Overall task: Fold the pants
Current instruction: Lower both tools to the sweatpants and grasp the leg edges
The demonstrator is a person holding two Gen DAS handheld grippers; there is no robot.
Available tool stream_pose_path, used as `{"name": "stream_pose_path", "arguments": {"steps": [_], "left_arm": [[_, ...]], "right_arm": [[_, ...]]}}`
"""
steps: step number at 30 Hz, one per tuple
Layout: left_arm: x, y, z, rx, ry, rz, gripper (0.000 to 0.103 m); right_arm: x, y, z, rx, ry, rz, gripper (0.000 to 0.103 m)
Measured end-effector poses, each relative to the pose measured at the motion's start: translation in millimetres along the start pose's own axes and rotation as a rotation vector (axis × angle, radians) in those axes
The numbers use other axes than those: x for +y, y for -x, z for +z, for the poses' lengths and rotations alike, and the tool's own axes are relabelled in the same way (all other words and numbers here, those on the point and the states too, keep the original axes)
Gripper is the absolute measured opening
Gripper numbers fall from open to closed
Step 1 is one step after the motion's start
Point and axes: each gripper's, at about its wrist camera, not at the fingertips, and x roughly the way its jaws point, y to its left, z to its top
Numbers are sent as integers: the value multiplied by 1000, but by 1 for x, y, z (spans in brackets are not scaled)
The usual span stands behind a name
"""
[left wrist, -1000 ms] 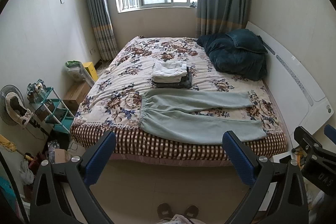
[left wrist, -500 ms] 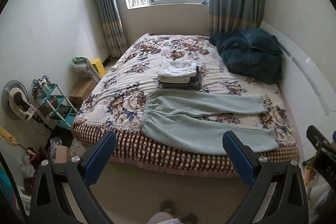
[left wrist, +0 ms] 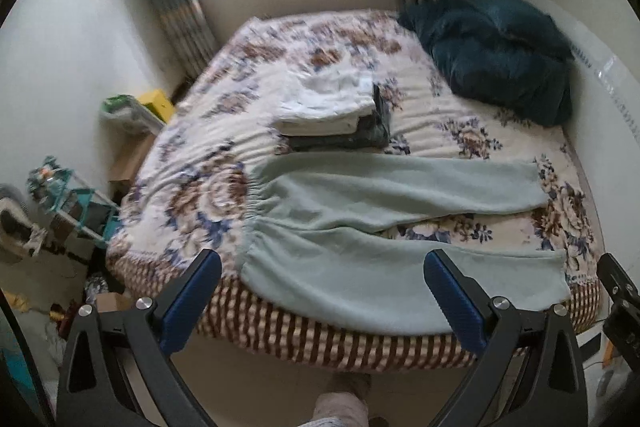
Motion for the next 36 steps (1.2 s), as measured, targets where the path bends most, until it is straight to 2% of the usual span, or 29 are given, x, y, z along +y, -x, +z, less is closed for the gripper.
{"name": "stream_pose_path", "arguments": {"steps": [6,9,12,15,18,23,29,34,35,36], "left_arm": [[-23,-128,73,105,-114,8,103],[-45,-196,105,152,-227,22,103],[-74,-271,132,195,-361,41,103],[-97,-334,147,243,-460,27,103],[-120,-395,153,307,-556,13,103],[-151,-490,145,420,-702,-13,102],[-166,-558,131,522,-842,-49,102],[-177,-580,126,576,-959,-121,101],[-177,-583,127,589,-966,-144,100],[-176,-584,130,599,-963,-177,94]], "right_arm": [[42,-144,75,147,-1,34,103],[67,-233,114,222,94,23,103],[87,-307,136,286,210,-4,103],[101,-403,153,381,329,-31,103],[99,-478,161,466,370,-30,103],[103,-598,162,597,485,-25,103],[118,-704,146,718,702,-17,103],[133,-760,134,786,868,54,103],[134,-768,131,802,892,69,103],[135,-775,127,819,911,95,102]]}}
